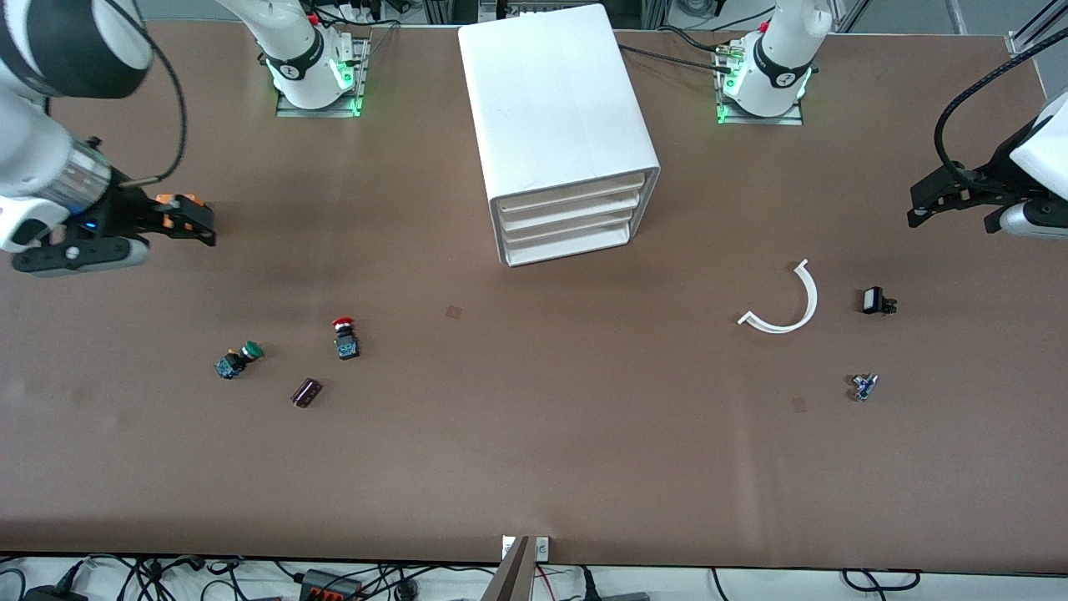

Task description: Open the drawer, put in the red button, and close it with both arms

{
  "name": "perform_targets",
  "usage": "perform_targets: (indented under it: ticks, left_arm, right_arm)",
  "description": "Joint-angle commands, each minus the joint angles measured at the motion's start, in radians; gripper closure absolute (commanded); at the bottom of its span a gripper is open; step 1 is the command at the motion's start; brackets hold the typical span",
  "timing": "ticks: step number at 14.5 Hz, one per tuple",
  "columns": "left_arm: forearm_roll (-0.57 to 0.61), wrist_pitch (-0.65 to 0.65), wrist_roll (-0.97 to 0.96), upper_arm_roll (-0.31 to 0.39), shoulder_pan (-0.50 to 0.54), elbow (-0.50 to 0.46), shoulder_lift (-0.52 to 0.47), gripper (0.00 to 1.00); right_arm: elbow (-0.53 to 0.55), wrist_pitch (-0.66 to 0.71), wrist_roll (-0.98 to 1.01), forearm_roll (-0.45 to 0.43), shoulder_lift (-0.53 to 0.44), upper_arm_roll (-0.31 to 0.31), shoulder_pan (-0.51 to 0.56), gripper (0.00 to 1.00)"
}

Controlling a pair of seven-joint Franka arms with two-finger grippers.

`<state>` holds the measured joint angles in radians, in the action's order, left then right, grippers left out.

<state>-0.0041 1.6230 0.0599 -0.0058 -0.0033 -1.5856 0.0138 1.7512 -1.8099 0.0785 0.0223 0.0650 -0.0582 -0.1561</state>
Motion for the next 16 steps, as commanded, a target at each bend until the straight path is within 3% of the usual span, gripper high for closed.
perform_targets:
  ticks: [1,3,8,12,16]
  left_arm:
    - [0.009,-0.028,-0.006,-0.003,0.000,0.038,0.018,0.00]
    - [0.006,-0.035,-0.009,-0.003,0.000,0.038,0.018,0.00]
    - [-0.045,-0.201,-0.003,-0.013,-0.001,0.039,0.012,0.00]
    - [-0.299,-0.353,0.000,-0.016,-0.007,0.033,0.102,0.00]
    - [-0.570,-0.348,0.001,-0.016,-0.049,0.027,0.231,0.00]
  right_arm:
    - [-0.025,-0.043,-0.003,0.103,0.042,-0.003,-0.052,0.00]
    - [-0.030,-0.080,-0.002,0.186,0.067,-0.003,-0.077,0.00]
    - [-0.117,-0.103,0.006,0.268,0.168,-0.003,-0.193,0.00]
    - [-0.137,-0.101,0.007,0.269,0.197,-0.003,-0.247,0.00]
    - [-0.136,-0.091,0.018,0.257,0.200,-0.012,-0.209,0.00]
